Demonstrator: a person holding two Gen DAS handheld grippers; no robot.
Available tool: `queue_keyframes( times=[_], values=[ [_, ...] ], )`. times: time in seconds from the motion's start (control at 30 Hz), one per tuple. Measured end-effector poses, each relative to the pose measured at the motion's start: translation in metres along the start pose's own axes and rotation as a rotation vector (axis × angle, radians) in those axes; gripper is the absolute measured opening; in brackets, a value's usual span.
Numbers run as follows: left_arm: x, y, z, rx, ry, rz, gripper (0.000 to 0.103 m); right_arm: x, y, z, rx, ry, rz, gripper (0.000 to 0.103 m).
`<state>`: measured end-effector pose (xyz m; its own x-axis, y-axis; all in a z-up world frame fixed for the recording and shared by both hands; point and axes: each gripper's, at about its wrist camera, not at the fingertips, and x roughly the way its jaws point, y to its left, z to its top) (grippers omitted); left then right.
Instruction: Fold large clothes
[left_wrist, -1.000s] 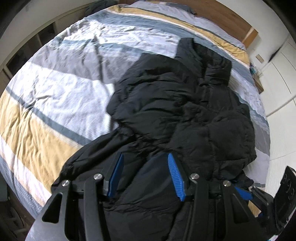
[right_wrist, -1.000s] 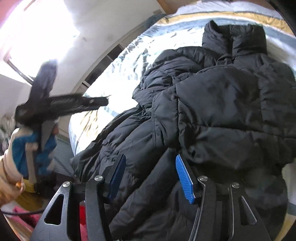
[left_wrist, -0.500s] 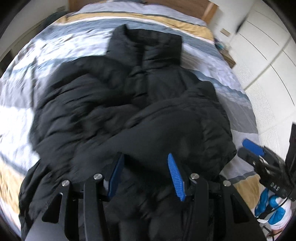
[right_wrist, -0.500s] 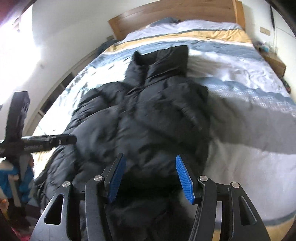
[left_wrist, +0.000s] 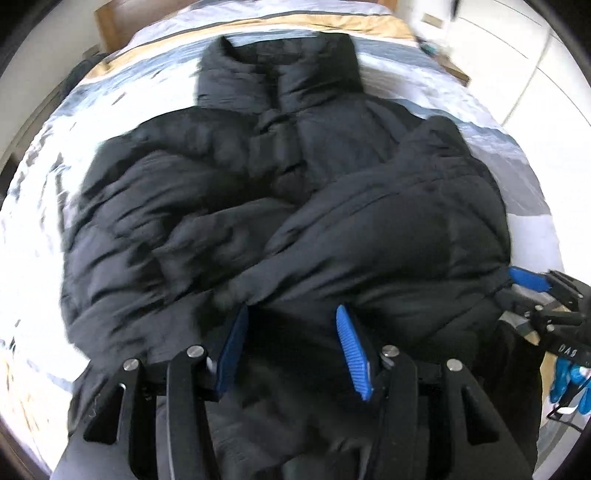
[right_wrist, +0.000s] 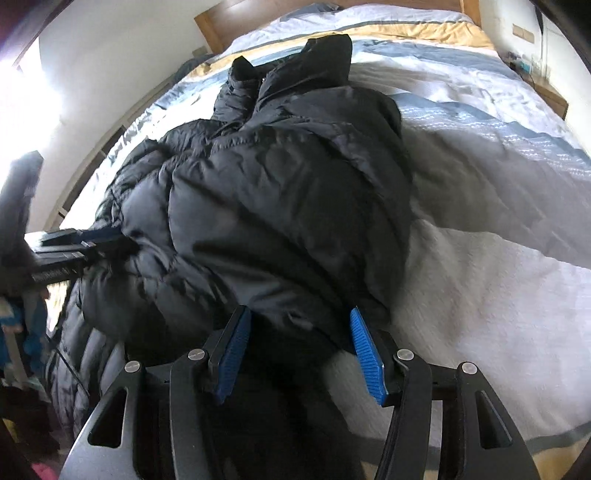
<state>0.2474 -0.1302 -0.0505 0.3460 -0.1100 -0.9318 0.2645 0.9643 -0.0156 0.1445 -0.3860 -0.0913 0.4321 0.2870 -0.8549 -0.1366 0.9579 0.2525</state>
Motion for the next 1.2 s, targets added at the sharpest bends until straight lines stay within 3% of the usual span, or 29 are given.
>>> queue_keyframes(
  times=[0.1,0.3,0.47,0.67,0.97,1.2],
  values=[
    [-0.020,0.012,-0.003,-0.014,-0.027,-0.003,0.049,-0.015,-0.006,0.004,0.006,-0.034,-0.003,0.055],
    [-0.028,0.000,-0.006,0.083,-0.108,-0.023,0.049,-0.031,0.010,0.021,0.034,-0.111,-0.016,0.055],
    [0.002,0.003,-0.023,0.138,-0.126,-0.060,0.049,-0.001,0.034,0.019,0.060,-0.088,-0.053,0.055],
    [0.009,0.004,-0.036,0.242,-0.170,-0.094,0.051,0.032,0.047,0.001,0.088,-0.075,-0.146,0.055],
    [0.015,0.017,-0.038,0.244,-0.184,-0.188,0.052,0.039,0.054,-0.004,0.109,-0.088,-0.226,0.057],
    [0.016,0.018,-0.040,0.223,-0.181,-0.201,0.053,0.041,0.052,-0.008,0.122,-0.102,-0.215,0.058]
  ],
)
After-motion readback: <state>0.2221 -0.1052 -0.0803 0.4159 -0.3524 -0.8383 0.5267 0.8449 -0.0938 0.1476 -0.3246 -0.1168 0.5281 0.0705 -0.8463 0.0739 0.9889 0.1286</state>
